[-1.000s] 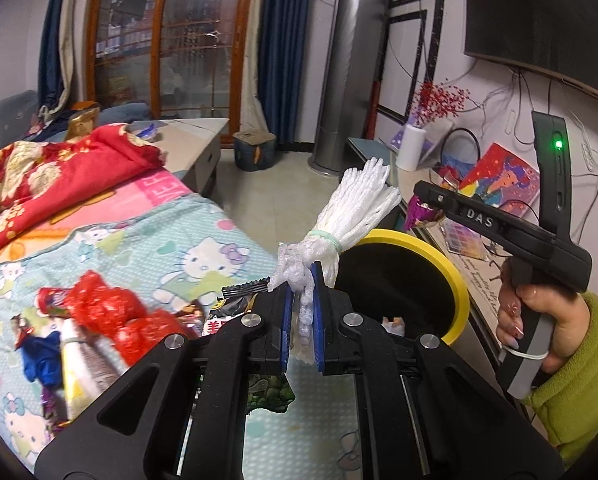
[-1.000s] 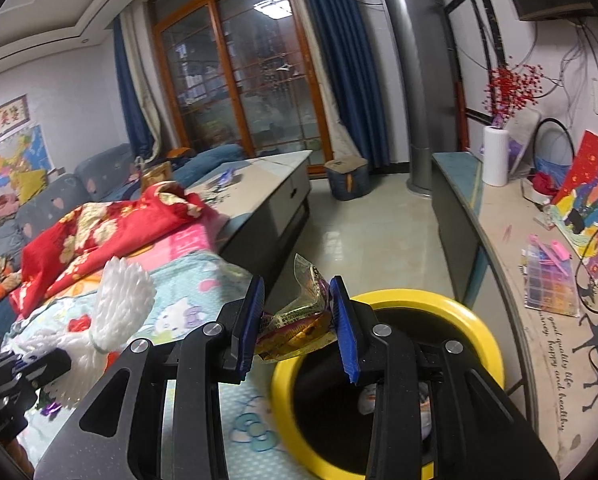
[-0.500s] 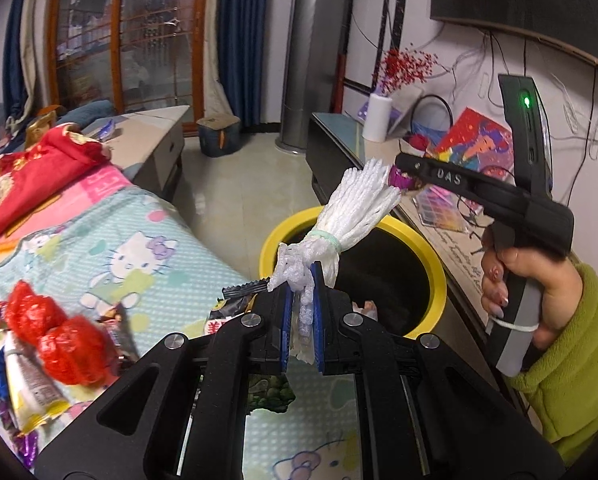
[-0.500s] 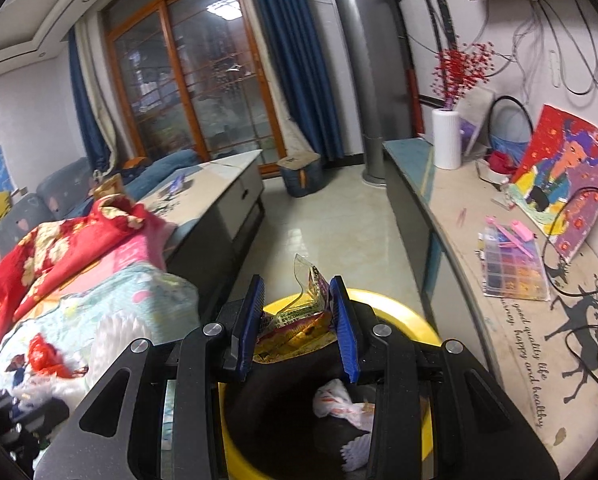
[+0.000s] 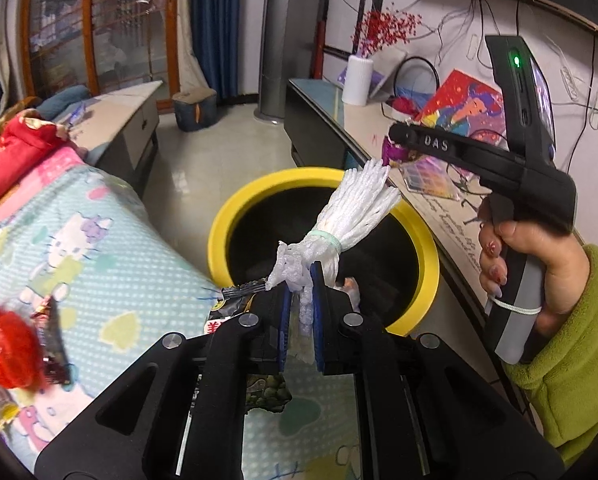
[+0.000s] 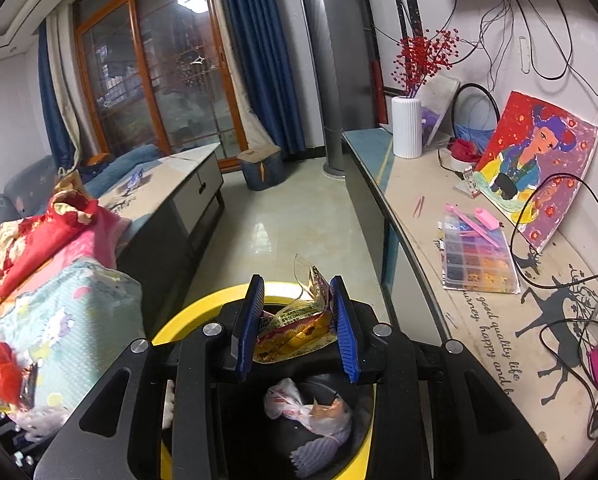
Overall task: Collect trash
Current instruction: 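Carry the candy wrapper in the right tool to the bin and release it, then open the left tool over the bin to drop the white mesh net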
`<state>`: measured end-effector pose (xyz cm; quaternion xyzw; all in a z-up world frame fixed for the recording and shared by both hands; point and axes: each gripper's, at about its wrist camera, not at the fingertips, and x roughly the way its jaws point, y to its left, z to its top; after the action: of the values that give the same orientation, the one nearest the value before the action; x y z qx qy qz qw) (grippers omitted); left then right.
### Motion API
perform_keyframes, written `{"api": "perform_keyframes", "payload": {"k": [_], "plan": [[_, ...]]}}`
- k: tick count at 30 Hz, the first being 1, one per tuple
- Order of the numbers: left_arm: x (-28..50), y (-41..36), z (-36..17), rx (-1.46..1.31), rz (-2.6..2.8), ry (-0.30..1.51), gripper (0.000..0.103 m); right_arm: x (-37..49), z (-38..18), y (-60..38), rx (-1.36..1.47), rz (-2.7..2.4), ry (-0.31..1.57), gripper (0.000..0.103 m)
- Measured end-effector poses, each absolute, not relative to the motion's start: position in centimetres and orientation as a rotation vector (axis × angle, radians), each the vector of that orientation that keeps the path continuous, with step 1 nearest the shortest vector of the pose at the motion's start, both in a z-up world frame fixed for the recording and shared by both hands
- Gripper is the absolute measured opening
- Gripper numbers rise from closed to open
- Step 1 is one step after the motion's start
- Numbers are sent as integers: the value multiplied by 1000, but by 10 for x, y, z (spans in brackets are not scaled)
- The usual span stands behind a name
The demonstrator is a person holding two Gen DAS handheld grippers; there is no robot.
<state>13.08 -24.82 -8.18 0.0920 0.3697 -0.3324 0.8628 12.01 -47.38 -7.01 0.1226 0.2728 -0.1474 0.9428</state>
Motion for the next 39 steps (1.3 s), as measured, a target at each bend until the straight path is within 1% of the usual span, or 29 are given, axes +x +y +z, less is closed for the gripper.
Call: {"api": "perform_keyframes", "payload": {"k": [10, 12, 13, 14, 15, 16, 17, 19, 20, 22, 24, 26, 39], "plan": [[131, -270, -98, 228, -742, 824, 5, 127, -79, -477, 255, -279, 576, 34], [131, -273, -99, 227, -746, 826, 8, 129, -81, -476, 258, -266, 581, 34], [132, -275, -100, 224, -750, 827, 13, 129, -82, -476, 258, -262, 585, 35], [133, -276, -99, 220, -752, 825, 21, 130, -82, -476, 257, -259, 589, 38], [133, -276, -99, 212, -754, 822, 27, 131, -83, -476, 260, -255, 590, 45], [133, -276, -99, 205, -756, 819, 41, 131, -83, -476, 263, -252, 589, 47], [134, -275, -98, 198, -757, 815, 52, 131, -83, -476, 266, -249, 588, 49], [135, -271, -96, 186, -749, 803, 56, 132, -83, -476, 261, -248, 592, 51], [135, -269, -95, 177, -744, 800, 65, 132, -84, -475, 261, -245, 592, 53], [137, -263, -90, 141, -737, 792, 77, 132, -84, -474, 261, -242, 593, 53], [139, -258, -86, 122, -726, 779, 83, 132, -83, -472, 258, -235, 595, 55], [139, -252, -80, 112, -706, 758, 92, 131, -81, -470, 257, -233, 592, 57], [140, -200, -55, 20, -571, 692, 92, 125, -60, -436, 244, -155, 561, 62]]}}
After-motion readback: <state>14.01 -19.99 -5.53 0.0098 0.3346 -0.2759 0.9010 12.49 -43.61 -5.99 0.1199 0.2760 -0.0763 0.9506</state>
